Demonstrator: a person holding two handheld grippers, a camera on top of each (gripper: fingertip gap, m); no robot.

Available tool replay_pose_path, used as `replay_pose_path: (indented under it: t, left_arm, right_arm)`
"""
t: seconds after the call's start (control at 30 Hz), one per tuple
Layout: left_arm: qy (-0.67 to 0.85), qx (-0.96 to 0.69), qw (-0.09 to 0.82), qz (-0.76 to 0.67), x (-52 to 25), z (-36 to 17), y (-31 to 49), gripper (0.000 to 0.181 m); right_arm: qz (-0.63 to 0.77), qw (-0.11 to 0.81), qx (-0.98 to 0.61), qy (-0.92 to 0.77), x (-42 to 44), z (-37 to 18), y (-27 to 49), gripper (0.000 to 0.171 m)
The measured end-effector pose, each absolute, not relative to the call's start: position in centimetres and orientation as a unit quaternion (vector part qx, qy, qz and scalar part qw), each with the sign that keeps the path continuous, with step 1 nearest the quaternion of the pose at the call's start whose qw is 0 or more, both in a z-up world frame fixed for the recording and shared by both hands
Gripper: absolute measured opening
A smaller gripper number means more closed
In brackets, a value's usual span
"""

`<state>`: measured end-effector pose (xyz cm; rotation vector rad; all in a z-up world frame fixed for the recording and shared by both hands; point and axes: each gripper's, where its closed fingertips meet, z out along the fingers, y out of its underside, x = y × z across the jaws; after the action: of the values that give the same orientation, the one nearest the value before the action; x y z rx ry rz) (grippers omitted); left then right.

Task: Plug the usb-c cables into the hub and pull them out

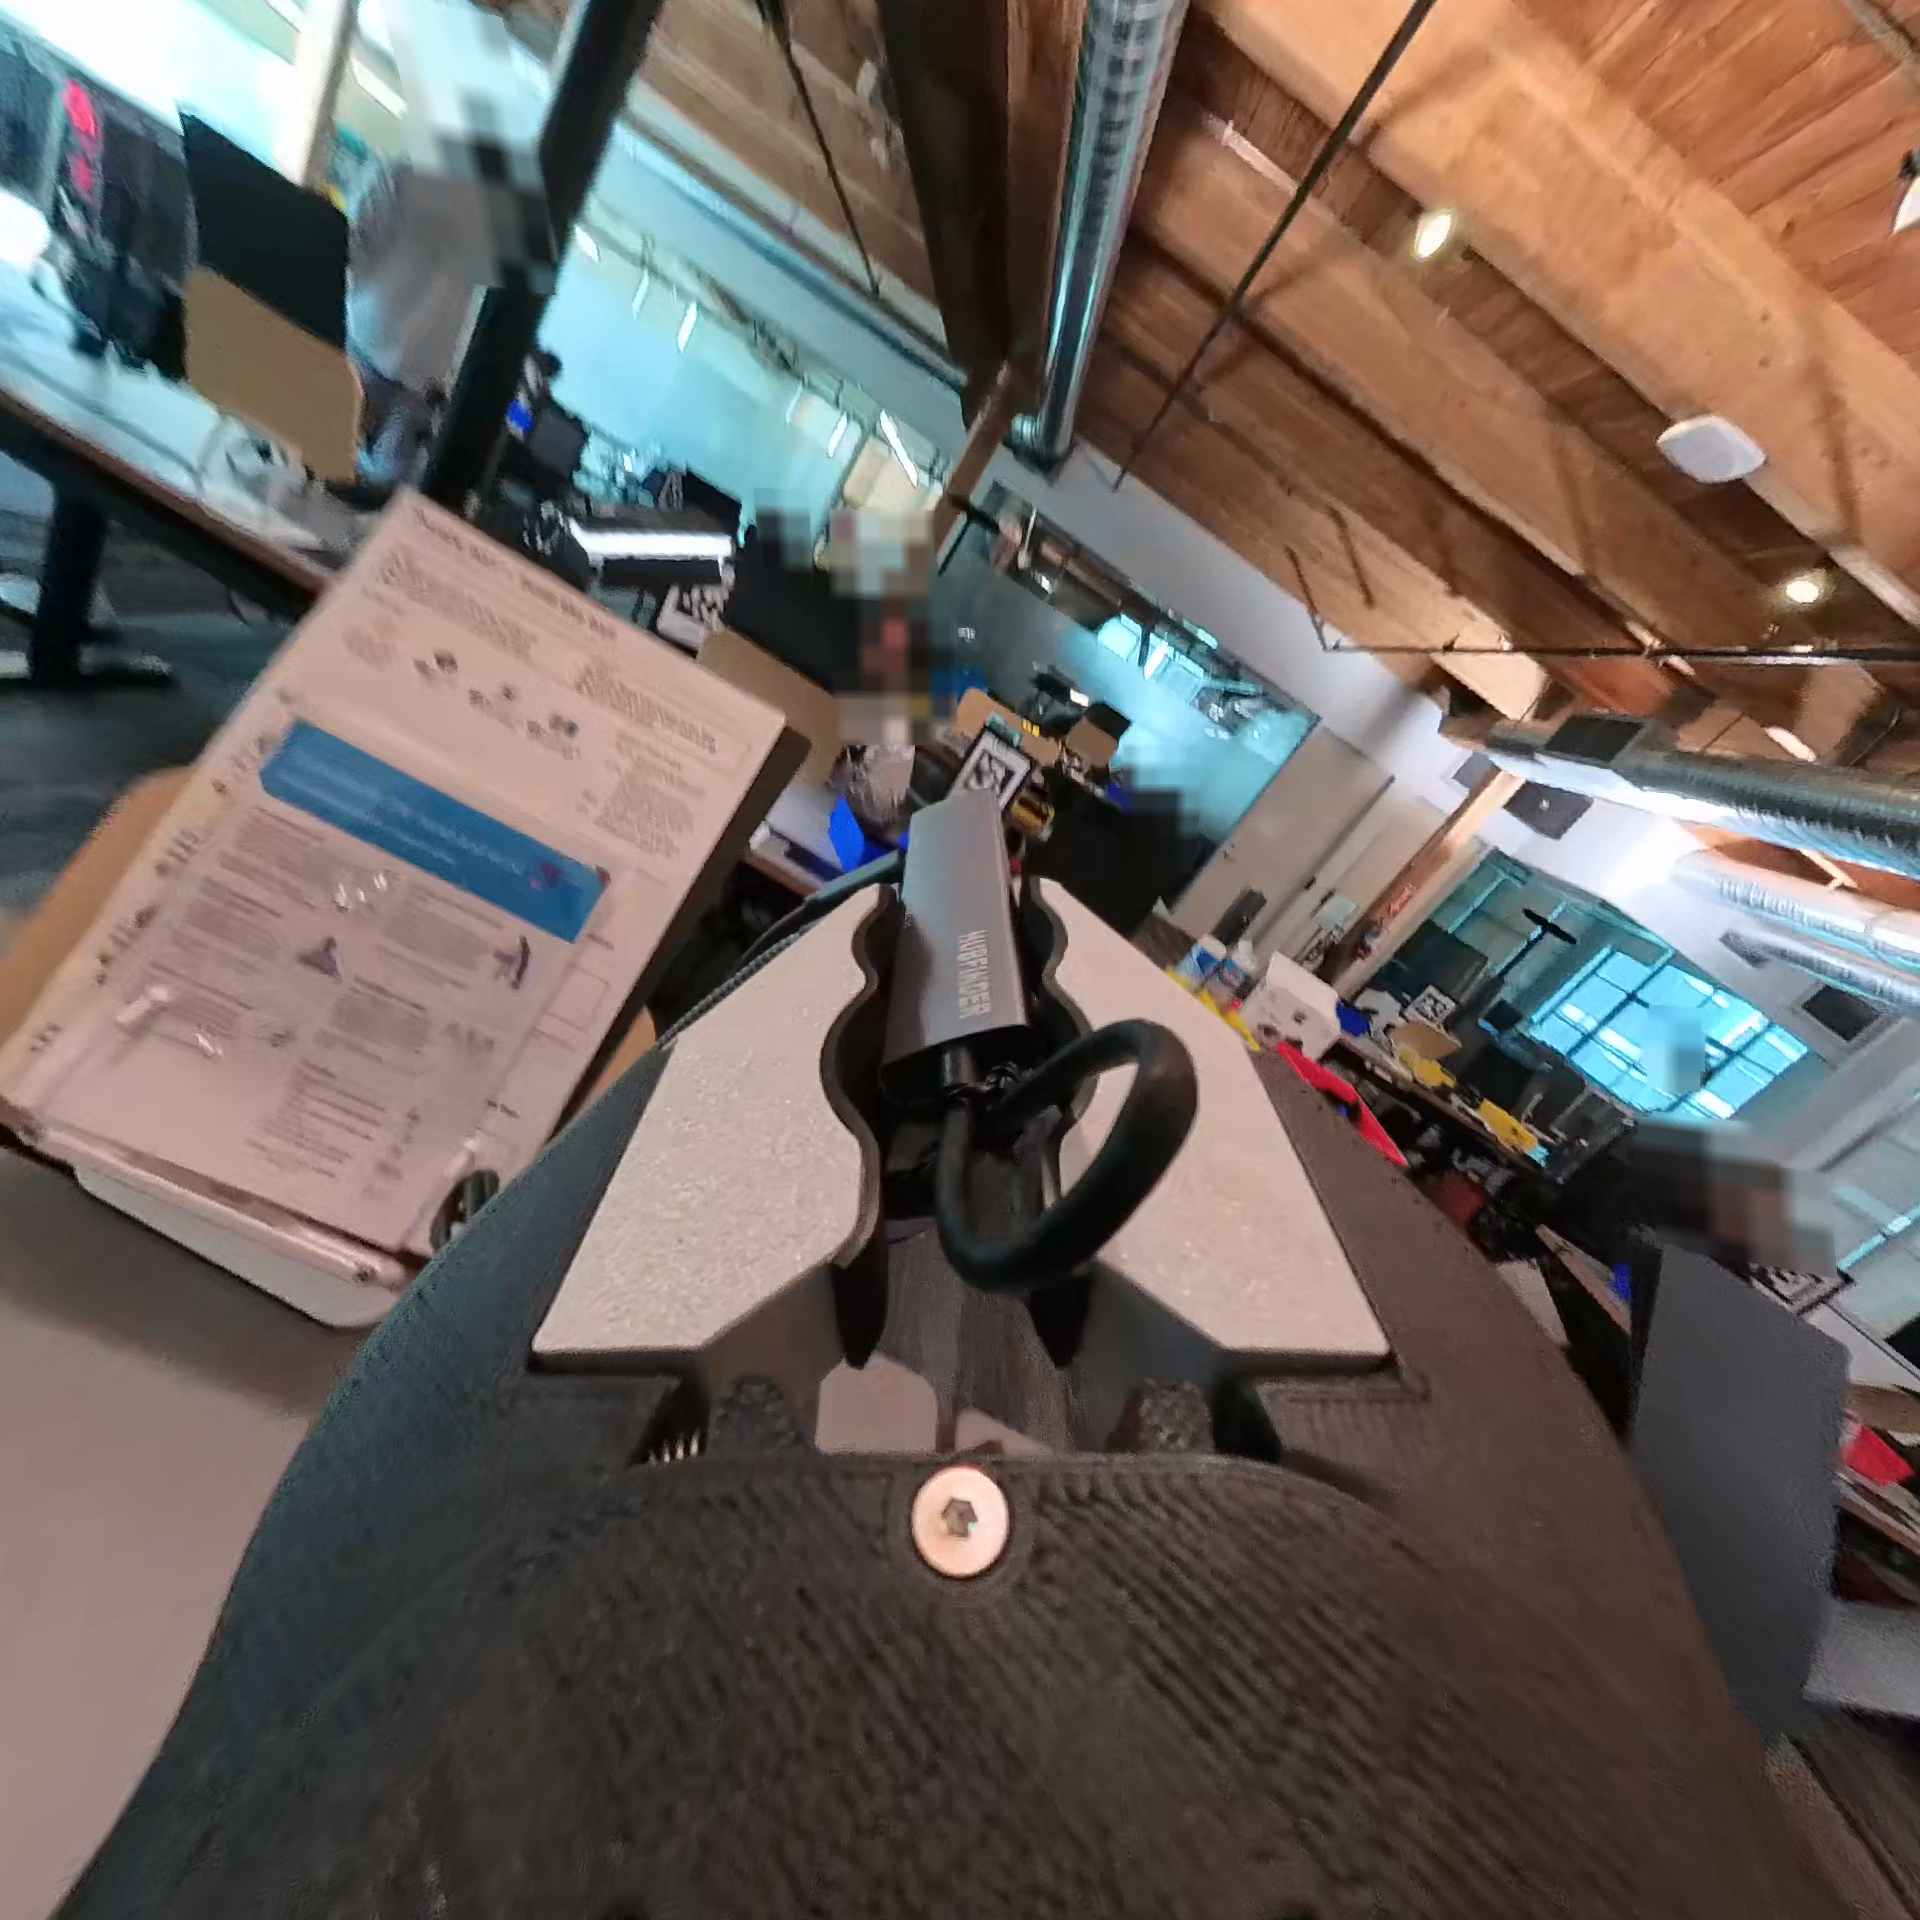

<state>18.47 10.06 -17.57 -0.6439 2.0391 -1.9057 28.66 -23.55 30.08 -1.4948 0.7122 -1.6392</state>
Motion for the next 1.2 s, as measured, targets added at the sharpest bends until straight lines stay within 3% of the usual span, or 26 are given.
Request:
replay_pose_path:
  t: [0.13, 0.33, 0.6, 0.87, 0.93, 0.97, 1.2]
  left_arm:
    - [0.705, -0.219, 0.136, -0.661, 18.3, -17.5, 10.0, 0.032]
    - [0.709, -0.215, 0.134, -0.659, 18.2, -17.6, 9.9, 0.032]
    - [0.713, -0.217, 0.134, -0.653, 18.3, -17.8, 9.8, 0.031]
    - [0.711, -0.219, 0.134, -0.655, 18.4, -17.8, 9.9, 0.03]
    - [0.712, -0.22, 0.13, -0.654, 18.4, -17.8, 9.9, 0.03]
    - [0.712, -0.221, 0.128, -0.654, 18.4, -17.9, 9.9, 0.03]
    - [0.708, -0.227, 0.119, -0.658, 18.6, -17.8, 10.0, 0.03]
  right_arm:
    - [-0.638, 0.312, -0.632, 0.311, 31.9, 23.4, -25.6, 0.022]
    - [-0.56, 0.186, -0.699, 0.404, 34.7, 9.0, -30.2, 0.023]
    - [-0.47, 0.035, -0.816, 0.335, 36.4, -5.9, -29.6, 0.024]
    - [-0.441, 0.034, -0.821, 0.36, 40.0, -9.0, -29.0, 0.024]
    - [-0.399, 0.031, -0.839, 0.368, 39.7, -10.3, -28.9, 0.034]
    - [-0.398, 0.021, -0.84, 0.368, 39.7, -10.2, -29.2, 0.041]
    - [-0.413, 0.068, -0.835, 0.357, 39.0, -8.0, -28.3, 0.044]
